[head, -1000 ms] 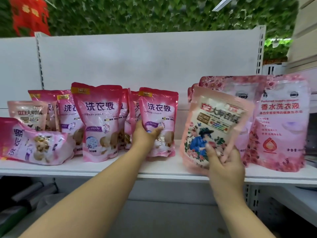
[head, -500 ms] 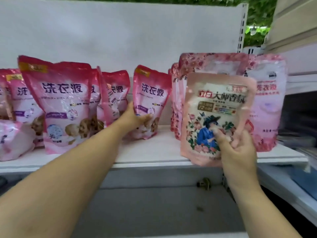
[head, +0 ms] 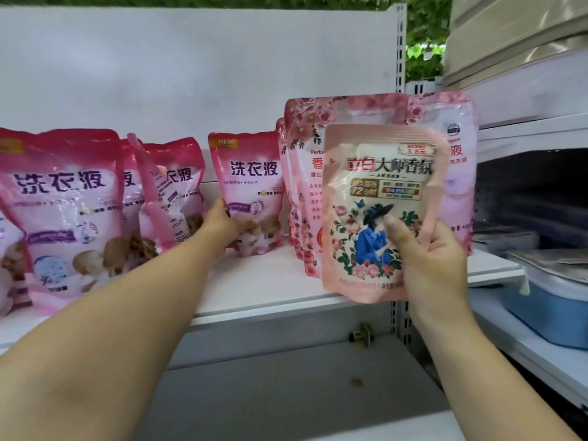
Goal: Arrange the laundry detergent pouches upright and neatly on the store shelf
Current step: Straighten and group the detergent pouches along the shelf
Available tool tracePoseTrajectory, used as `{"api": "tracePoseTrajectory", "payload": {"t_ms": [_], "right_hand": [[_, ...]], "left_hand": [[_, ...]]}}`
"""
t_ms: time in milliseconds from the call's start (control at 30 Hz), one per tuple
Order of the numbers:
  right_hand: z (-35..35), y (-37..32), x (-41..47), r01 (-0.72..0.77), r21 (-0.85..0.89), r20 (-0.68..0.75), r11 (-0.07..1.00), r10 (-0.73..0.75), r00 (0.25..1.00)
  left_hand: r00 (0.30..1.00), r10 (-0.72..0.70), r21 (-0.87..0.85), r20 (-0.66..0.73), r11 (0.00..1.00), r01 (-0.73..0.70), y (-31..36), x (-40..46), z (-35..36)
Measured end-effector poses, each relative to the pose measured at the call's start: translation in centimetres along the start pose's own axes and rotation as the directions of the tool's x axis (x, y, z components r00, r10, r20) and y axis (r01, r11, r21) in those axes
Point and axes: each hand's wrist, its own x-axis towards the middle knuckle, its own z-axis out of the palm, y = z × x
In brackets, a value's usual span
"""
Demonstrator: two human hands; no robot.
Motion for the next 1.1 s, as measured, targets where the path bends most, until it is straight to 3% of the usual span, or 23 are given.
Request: {"api": "tracePoseTrajectory", "payload": {"t_ms": [133,400,600,800,1000,1100], "right_hand": [[0.6,0.3,0.3,-0.014,-0.029,0.023,0.999,0.015,1.0],[0.7,1.1,0.8,-0.048,-0.012,0.023,0.999,0.048,0.999],[0.5,1.3,0.9,-0.042,0.015,0.046,0.999,0.041,0.998],[0.4,1.6,0.9,-0.025,-0.005,0.041,1.0,0.025,0.999],[0.4,1.5,0.7,-0.006,-0.049,0.051,0.999,0.008,0.999],[0.5,1.2,0.7,-0.024,-0.055,0.078,0.998,0.028,0.997]], "left_hand": [[1.0,0.029,-0.079,0.011,0.996,-0.028,-0.6,1.7,0.4],[0.994,0.019,0.004,-0.111,1.0,-0.018,-1.9,5.0,0.2],[0.993,0.055,0.061,-0.105,0.997,-0.049,-2.6,6.3,0.3],[0.991,-0.063,0.104,-0.115,0.992,0.075,-2.8,6.1,0.3],[0.986,-0.016,0.168,-0.165,0.985,0.044,-1.8,5.4,1.5],[0.964,-0.07,0.079,-0.255,0.993,0.093,-0.8,4.3,1.4]]}}
